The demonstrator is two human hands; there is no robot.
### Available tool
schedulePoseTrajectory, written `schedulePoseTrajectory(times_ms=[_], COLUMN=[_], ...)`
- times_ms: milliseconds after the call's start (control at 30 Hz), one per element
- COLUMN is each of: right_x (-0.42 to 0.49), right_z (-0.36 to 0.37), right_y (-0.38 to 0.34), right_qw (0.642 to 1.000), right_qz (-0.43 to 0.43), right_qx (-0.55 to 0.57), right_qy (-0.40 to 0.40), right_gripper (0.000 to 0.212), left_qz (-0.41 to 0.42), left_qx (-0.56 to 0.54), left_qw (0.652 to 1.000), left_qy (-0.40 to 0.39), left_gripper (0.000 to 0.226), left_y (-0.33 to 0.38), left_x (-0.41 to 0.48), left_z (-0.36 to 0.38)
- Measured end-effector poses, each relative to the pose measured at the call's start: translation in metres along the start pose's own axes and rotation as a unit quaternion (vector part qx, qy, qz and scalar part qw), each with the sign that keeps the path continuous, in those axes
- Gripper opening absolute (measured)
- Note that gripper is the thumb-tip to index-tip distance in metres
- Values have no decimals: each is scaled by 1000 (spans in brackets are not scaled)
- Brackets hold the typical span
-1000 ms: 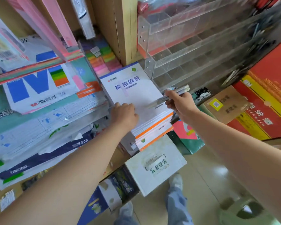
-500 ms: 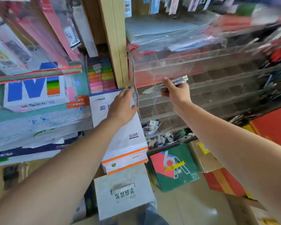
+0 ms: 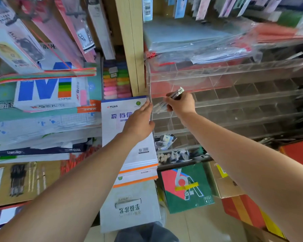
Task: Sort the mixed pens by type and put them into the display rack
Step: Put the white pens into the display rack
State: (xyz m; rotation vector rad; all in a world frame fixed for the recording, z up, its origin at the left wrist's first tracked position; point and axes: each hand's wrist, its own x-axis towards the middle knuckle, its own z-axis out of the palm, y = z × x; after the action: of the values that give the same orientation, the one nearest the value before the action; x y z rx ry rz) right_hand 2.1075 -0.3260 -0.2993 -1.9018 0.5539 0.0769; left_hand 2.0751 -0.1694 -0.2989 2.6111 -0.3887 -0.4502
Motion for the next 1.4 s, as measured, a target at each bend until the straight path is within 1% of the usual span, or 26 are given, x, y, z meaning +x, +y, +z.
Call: schedulePoseTrajectory(times_ms=[67,133,200,267,500,600,700,767,833,933,1033,1100,1200,1267,1400], right_x=[1,1,-1,-3,-6,-12,-23,-34,-47,-68,-95,-115,-145,-165,-204], right_z=[1,2,3,2,-8,-14,-15,-13,-6,14,48,78,134,176,270], right_y=[2,4,4,6,15,20,22,19,15,11,5,1,-1,1,13], right_qw=[1000,1000,999,999,999,999,996,992,992,996,992,985,972,964,938], right_qz=[-4,-13,-22,-28,10,15,-22,-52,-68,-85,-110,-125,-149,-152,-124], right_qx=[-4,-15,-30,-21,47,15,-37,-48,-37,-14,-1,-9,-51,-80,-152], right_qy=[-5,-6,-3,2,17,34,77,102,96,21,-67,-115,-172,-205,-285], right_gripper=[11,8,6,6,36,47,41,35,24,8,9,7,5,3,4], left_qz=[-8,-16,-23,-29,-43,-46,-48,-51,-51,-55,-76,-106,-147,-175,-252], left_qx=[2,5,13,20,26,15,-9,-20,-18,-15,-40,-65,-93,-89,-94], left_qw=[1000,1000,1000,999,999,999,999,998,998,997,990,984,974,971,960], left_qy=[8,13,14,9,-6,-14,-7,11,28,59,110,126,142,137,75], left_gripper=[65,63,64,66,71,71,69,65,56,40,26,21,18,18,19], left_y=[2,4,7,9,9,10,12,11,9,-2,-29,-55,-106,-148,-248], left_x=[1,2,2,1,-1,-4,-8,-13,-21,-38,-59,-79,-118,-148,-206], left_z=[0,0,2,4,10,11,12,11,9,4,-4,-10,-18,-21,-16])
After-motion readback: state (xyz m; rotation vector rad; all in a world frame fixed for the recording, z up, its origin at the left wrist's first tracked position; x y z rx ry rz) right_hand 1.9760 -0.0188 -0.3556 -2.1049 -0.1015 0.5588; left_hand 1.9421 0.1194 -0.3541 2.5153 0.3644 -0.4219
